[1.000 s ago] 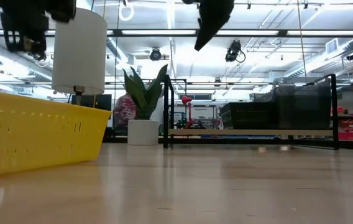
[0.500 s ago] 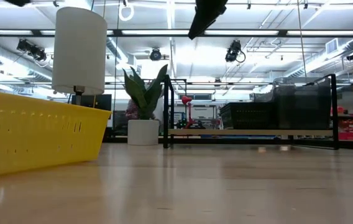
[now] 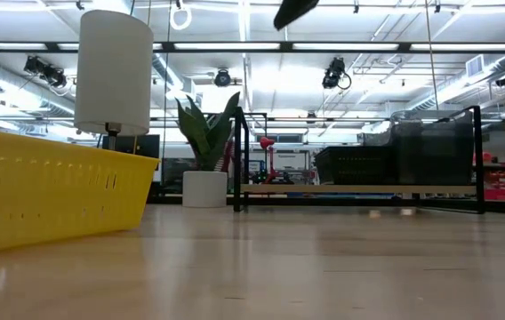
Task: Stack baskets on shelf by color
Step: Stack the bottom yellow bin on the middle yellow bin
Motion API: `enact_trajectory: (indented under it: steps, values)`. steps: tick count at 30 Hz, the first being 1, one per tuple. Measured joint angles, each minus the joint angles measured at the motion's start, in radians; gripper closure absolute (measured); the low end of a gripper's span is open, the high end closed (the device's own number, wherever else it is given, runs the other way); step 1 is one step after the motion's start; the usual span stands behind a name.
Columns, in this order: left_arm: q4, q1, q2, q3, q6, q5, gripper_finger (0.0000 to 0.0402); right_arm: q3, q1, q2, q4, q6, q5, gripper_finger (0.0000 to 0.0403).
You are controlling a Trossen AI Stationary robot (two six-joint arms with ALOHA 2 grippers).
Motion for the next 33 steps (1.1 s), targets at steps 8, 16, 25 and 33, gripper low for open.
enact_trajectory:
  steps: [8,16,25,33]
  values:
    - [0.016,-0.026,0.138,0.000,0.018,-0.002,0.0202,0.000,0.047,-0.049,0.033,0.029,-0.002,0.0202]
    - [0.068,-0.023,0.221,0.000,0.029,0.030,0.0279,0.000,0.068,-0.057,0.033,0.035,-0.001,0.0203]
    - [0.027,-0.003,0.204,0.038,0.044,0.037,0.0393,0.000,0.070,-0.057,0.033,0.024,-0.002,0.0203]
    - [-0.014,0.011,0.061,0.099,0.091,0.053,0.0398,0.000,0.070,-0.057,0.034,0.005,-0.002,0.0204]
